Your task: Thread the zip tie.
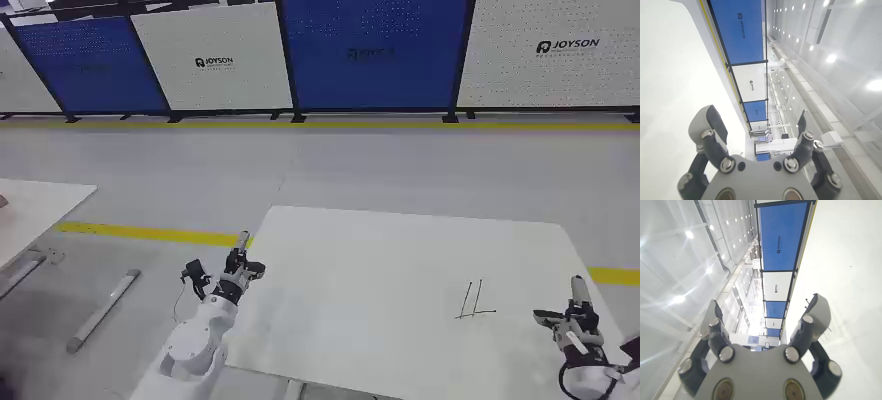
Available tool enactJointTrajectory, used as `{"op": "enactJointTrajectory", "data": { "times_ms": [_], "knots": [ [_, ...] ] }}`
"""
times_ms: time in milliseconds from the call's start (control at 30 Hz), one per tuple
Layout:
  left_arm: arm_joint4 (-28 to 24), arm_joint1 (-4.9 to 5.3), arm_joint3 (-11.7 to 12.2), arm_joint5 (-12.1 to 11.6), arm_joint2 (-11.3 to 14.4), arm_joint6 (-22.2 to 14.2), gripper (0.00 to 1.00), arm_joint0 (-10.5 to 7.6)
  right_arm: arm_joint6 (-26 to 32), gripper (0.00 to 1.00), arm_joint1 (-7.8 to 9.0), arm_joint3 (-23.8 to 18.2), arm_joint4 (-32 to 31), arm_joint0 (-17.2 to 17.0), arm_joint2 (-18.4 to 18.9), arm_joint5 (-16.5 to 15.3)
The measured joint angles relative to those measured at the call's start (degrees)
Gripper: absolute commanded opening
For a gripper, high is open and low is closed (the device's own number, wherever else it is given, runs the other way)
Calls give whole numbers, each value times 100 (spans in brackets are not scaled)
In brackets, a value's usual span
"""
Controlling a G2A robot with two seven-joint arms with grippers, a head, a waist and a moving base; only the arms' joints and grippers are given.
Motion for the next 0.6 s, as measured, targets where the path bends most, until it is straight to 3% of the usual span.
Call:
{"op": "enactJointTrajectory", "data": {
  "times_ms": [67,100,133,167,200,233,267,400,600],
  "knots": [
    [0,0,0,0,0,0,100,0,0,100,0,0,0,0,0,0],
    [0,0,0,0,0,0,78,0,0,78,0,0,0,0,0,0],
    [0,0,0,0,0,0,78,0,0,78,0,0,0,0,0,0],
    [0,0,0,0,0,0,100,0,0,78,0,0,0,0,0,0],
    [0,0,0,0,0,0,78,0,0,78,0,0,0,0,0,0],
    [0,0,0,0,0,0,78,0,0,78,0,0,0,0,0,0],
    [0,0,0,0,0,0,100,0,0,100,0,0,0,0,0,0],
    [0,0,0,0,0,0,100,0,122,100,20,0,-203,-38,117,-120],
    [0,0,0,0,0,0,100,0,1167,100,105,-132,-383,-134,638,-23]
  ]
}}
